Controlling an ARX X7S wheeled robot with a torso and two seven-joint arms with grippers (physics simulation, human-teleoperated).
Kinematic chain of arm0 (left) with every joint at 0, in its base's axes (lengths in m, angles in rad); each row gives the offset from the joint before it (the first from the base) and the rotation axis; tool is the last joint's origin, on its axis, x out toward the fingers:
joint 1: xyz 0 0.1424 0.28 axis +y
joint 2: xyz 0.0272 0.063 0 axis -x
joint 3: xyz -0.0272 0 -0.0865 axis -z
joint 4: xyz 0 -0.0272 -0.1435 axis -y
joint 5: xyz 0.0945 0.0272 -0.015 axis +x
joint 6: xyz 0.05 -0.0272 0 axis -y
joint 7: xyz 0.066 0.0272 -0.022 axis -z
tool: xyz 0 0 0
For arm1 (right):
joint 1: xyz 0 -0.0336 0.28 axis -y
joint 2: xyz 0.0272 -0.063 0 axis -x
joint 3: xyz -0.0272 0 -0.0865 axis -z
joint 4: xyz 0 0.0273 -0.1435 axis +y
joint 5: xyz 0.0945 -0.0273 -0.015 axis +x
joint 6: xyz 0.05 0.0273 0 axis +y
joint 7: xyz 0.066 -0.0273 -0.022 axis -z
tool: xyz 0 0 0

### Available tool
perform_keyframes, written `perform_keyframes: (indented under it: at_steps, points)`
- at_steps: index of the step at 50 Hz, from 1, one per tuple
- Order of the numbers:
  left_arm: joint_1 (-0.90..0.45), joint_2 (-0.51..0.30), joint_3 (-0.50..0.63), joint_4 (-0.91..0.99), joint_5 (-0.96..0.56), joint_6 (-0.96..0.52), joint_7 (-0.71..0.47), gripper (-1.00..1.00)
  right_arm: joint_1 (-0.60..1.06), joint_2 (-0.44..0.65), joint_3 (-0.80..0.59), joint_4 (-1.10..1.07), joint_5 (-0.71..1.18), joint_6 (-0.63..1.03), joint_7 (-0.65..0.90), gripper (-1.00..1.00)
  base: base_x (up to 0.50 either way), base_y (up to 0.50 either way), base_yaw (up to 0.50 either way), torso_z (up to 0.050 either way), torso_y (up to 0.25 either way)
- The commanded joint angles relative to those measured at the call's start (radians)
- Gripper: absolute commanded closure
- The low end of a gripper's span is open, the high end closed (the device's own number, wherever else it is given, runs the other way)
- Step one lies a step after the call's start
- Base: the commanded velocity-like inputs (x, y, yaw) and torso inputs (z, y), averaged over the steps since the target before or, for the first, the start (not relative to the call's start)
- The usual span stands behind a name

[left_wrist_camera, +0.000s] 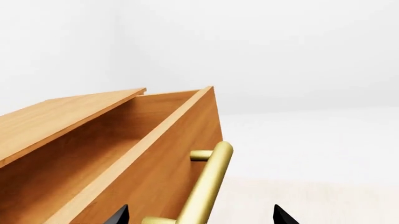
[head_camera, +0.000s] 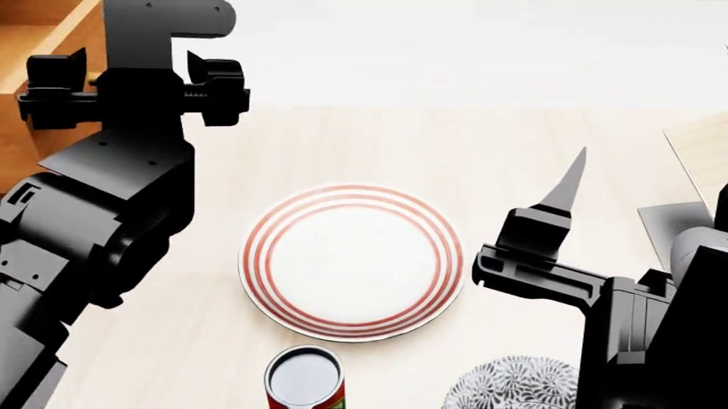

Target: Close the top drawer of the cabinet.

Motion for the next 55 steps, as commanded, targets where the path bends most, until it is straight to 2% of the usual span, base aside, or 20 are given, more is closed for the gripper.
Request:
perform_keyframes:
  at_steps: [1,6,17,27,44,51,55]
  points:
    - [-0.057,0.004,0.232,-0.211,-0.361,0.187,0.064,-1.00,0.005,0.004,0.029,-0.054,0.037,0.046,0.013,-1.00,0.00,0.00,0.00,0.000,0.000]
    - [-0.065,0.003,0.277,-0.264,-0.411,0.205,0.066,-1.00,0.006,0.007,0.045,-0.072,0.054,0.065,0.017,-1.00,0.00,0.00,0.00,0.000,0.000]
    - [-0.051,-0.029,0.227,-0.283,-0.381,0.191,0.073,-1.00,0.018,0.014,0.069,-0.104,0.091,0.100,0.029,-1.00,0.00,0.00,0.00,0.000,0.000]
    - [-0.066,-0.092,0.183,-0.275,-0.328,0.154,0.070,-1.00,0.021,0.022,0.064,-0.099,0.103,0.095,0.040,-1.00,0.00,0.00,0.00,0.000,0.000]
    - [-0.061,-0.257,0.175,-0.056,-0.346,0.038,-0.057,-1.00,0.033,0.031,0.041,-0.089,0.117,0.078,0.058,-1.00,0.00,0.00,0.00,0.000,0.000]
    - [-0.032,-0.298,0.162,0.006,-0.367,0.010,-0.098,-1.00,0.040,0.032,0.032,-0.088,0.124,0.076,0.067,-1.00,0.00,0.00,0.00,0.000,0.000]
    - [-0.010,-0.364,0.151,0.125,-0.391,-0.044,-0.168,-1.00,0.040,0.033,0.035,-0.094,0.135,0.080,0.071,-1.00,0.00,0.00,0.00,0.000,0.000]
